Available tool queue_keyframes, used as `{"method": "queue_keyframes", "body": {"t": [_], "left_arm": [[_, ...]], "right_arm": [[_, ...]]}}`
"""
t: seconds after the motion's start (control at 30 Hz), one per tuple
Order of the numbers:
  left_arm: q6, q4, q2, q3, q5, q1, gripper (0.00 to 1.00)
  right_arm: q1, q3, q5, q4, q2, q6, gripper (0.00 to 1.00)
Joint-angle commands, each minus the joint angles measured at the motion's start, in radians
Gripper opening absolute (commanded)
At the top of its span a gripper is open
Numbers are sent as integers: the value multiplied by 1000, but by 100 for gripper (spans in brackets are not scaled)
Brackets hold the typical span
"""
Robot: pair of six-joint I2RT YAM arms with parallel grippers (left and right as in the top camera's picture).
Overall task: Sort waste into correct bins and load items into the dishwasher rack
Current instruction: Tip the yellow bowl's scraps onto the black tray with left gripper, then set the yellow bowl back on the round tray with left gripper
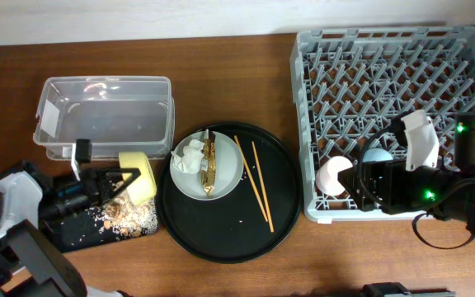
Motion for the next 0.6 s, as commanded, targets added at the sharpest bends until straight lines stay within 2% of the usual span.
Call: {"method": "queue_keyframes", "body": {"t": [0.0,0.07,0.13,0.17,0.2,0.23,0.27,0.3,0.37,0.43,0.47,0.57], "left_arm": [[45,8,-39,3,19,-9,0],[-145,56,-41,3,-41,-6,0],[-80,-11,-60,4,0,-15,0],[-20,52,-74,5,-35,-15,0],[-214,204,-75,5,-175,-13,0],[-435,235,-71,5,-227,-13,0],[-349,154,-81,5,-105,-21,0],[-144,132,-101,5,-45,-28,0],[-382,206,-108,6,-170,-29,0],[-330,118,-144,6,-190,-69,0],[-355,119,-182,6,-233,-110,0],[-727,267,-328,6,-520,-308,0]], "right_arm": [[7,2,-6,-3,-1,6,90],[7,2,-10,-4,-1,6,90],[7,2,-10,-4,-1,6,90],[7,2,-9,-5,-1,6,90],[7,2,-10,-3,-1,7,90],[7,2,-13,-4,-1,6,90],[7,2,-12,-5,-1,6,90],[7,2,-13,-4,-1,6,91],[7,2,-13,-4,-1,6,91],[7,2,-13,-3,-1,6,91],[7,2,-13,-3,-1,6,91],[7,2,-13,-3,-1,6,91]]}}
